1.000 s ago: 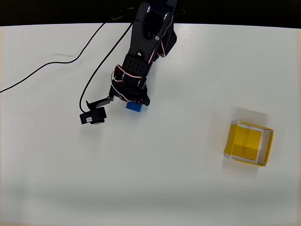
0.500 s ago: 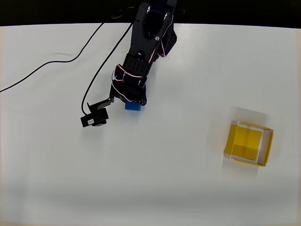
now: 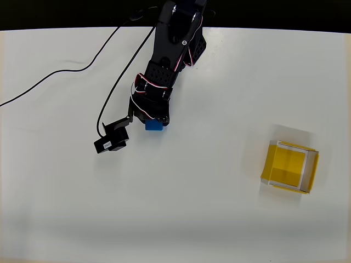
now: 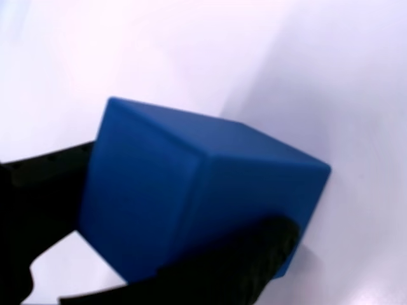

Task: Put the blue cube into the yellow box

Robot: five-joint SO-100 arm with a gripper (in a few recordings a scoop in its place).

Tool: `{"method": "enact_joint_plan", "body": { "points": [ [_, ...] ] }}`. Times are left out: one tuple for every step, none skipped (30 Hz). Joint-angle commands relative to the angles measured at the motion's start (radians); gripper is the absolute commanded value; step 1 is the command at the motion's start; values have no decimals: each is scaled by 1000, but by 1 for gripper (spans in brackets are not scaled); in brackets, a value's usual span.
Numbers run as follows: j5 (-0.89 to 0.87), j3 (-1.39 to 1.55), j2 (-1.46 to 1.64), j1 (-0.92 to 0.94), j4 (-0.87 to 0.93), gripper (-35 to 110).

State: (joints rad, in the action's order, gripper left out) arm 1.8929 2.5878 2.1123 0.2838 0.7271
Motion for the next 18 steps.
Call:
{"method": "enact_joint_plan", "body": {
  "points": [
    [18,-17,69,11,-34,20],
    [25,-17,72,11,-43,20],
    [28,-17,74,9,-49,20],
    [31,-17,77,8,-58,20],
    [34,-15,80,3,-67,20],
    [35,-15,83,0,-77,20],
    [35,-14,86,-6,-86,19],
    [37,-14,91,-11,-94,19],
    [40,-14,95,-15,-101,19],
    [41,-14,100,-21,-110,19],
    [46,-14,103,-26,-117,19],
    [51,-14,107,-32,-124,19],
    [51,-12,110,-38,-137,19],
    [52,-12,115,-43,-146,19],
    [57,-12,120,-49,-153,19],
    [61,-11,124,-57,-166,19],
    [67,-9,132,-63,-184,19],
    [71,-8,140,-72,-201,18]
  ]
}}
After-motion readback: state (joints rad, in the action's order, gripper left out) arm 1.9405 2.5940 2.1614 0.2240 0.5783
